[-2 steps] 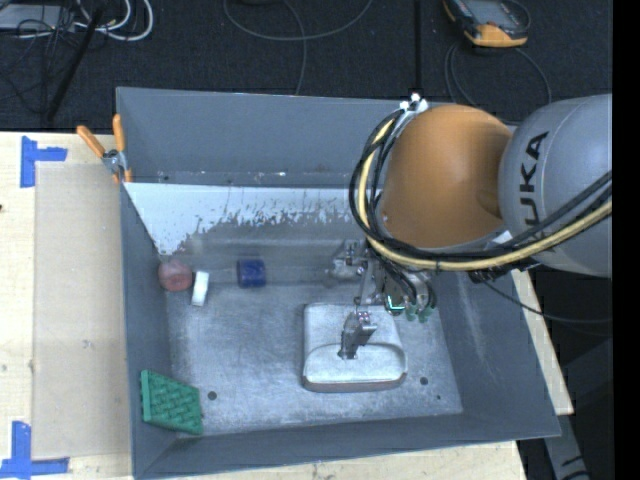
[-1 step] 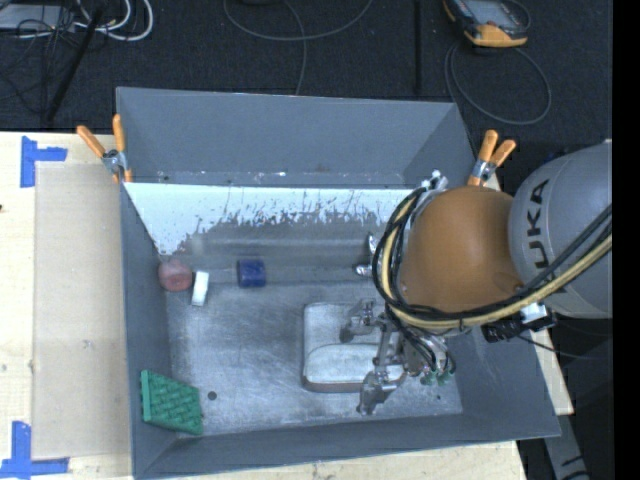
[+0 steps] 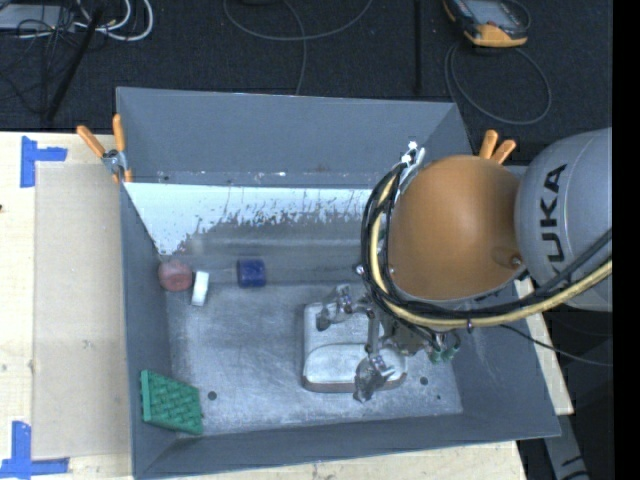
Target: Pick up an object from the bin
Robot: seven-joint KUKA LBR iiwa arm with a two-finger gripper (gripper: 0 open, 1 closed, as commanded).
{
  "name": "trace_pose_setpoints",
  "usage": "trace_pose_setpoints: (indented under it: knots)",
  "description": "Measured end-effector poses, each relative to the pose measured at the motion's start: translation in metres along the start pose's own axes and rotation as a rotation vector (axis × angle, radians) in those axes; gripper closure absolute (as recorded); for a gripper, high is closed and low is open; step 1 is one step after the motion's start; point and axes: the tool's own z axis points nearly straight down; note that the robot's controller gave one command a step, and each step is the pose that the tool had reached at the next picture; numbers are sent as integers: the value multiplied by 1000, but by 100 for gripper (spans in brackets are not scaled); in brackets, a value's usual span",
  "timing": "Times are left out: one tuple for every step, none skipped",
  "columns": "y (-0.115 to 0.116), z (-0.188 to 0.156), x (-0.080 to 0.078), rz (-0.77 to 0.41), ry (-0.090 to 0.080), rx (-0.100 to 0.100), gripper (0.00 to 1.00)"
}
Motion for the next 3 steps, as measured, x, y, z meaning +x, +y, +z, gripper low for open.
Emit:
trace_pose_setpoints:
  knots:
    - [-44, 123, 20, -147, 5, -1, 0]
    - [-84, 144, 12, -165, 1, -1, 0]
    - [-133, 145, -19, -195, -4, 0, 0]
